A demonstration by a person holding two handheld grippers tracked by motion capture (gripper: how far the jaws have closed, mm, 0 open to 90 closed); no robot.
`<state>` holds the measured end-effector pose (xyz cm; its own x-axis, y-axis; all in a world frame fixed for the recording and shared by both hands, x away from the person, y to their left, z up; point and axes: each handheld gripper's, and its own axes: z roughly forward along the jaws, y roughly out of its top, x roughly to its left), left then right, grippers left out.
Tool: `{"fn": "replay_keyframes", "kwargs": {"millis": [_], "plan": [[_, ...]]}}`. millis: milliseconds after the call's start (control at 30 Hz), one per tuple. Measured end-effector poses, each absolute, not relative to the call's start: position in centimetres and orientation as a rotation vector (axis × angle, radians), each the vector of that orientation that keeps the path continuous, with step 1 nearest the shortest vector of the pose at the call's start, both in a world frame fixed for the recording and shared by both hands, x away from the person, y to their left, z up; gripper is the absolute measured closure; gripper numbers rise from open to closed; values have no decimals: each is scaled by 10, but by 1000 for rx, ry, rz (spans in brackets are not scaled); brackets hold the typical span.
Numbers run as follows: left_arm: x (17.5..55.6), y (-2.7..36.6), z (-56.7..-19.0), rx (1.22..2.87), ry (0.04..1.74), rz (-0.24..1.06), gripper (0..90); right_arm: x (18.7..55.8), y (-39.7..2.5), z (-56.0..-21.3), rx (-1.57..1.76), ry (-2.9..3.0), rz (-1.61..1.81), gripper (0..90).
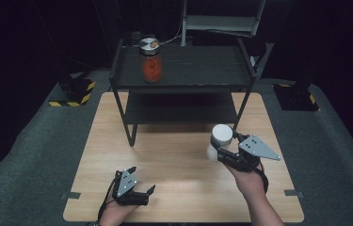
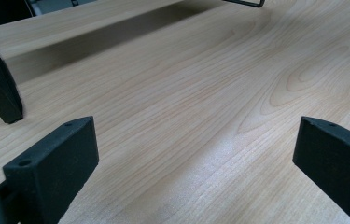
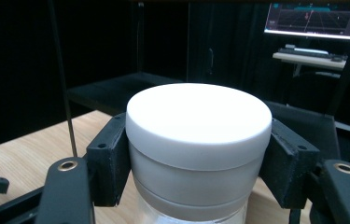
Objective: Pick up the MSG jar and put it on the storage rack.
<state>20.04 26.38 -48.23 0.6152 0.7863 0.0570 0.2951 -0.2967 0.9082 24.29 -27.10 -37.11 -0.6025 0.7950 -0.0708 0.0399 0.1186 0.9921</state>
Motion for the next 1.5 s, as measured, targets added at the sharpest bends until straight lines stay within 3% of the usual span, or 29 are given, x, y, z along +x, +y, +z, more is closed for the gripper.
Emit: {"fn": "replay_keyframes", "kwargs": {"millis": [1500], "plan": [[202, 267, -483, 1858, 862, 610, 4, 268, -269, -235, 773, 1694, 1603, 334]]}}
